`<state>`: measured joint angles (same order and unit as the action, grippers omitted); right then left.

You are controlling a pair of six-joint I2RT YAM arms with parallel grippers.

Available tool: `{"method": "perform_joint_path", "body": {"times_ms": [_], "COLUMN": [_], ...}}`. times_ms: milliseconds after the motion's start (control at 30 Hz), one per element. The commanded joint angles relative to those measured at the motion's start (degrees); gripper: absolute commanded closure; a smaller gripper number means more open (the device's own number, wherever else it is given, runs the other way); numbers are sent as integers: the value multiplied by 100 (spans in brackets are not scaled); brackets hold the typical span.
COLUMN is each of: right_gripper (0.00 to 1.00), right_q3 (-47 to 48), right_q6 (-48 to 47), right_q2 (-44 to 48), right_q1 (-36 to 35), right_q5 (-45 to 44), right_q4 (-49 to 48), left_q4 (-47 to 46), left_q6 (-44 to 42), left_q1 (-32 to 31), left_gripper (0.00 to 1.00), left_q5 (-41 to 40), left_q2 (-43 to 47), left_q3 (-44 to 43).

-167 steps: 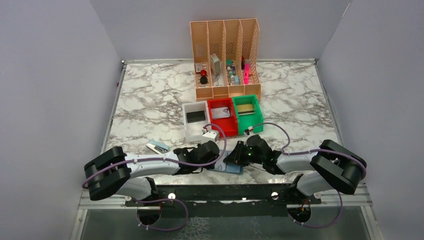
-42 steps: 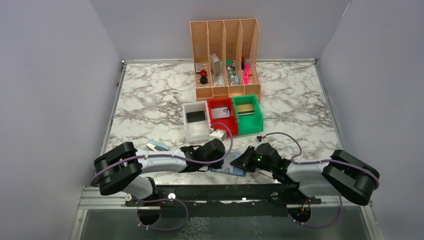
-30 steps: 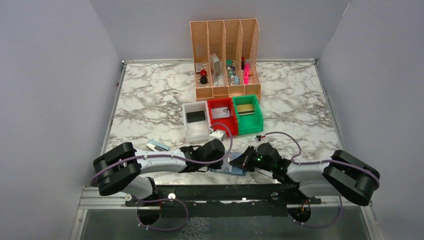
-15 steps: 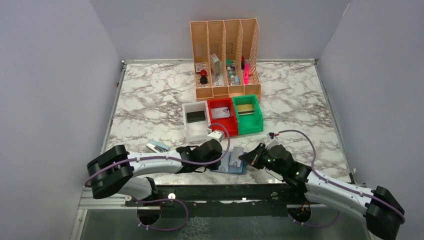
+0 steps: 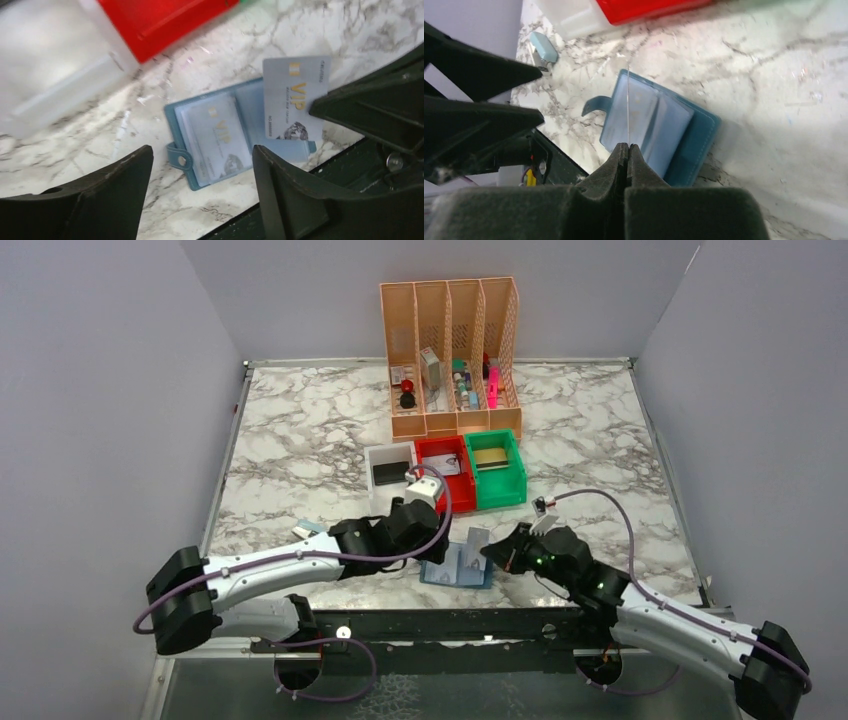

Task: Take the credit cards out of the card holder

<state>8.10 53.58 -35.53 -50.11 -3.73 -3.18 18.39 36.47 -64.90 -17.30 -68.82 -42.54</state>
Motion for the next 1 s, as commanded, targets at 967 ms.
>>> {"method": "perform_joint_path", "body": {"times_ms": [967], "right_gripper": [99], "right_q3": [2954], "right_q6": [-7393], "right_q2": [-3728], "right_q1": [27], "right_q5": [-561], "right_q4": [-1893], "left_q4": [1986], "left_q6": [-802], "left_q1": [1225], "left_gripper": [1], "left_q5": [-1576], "left_q2": [2213], "left_q3": [-20]}}
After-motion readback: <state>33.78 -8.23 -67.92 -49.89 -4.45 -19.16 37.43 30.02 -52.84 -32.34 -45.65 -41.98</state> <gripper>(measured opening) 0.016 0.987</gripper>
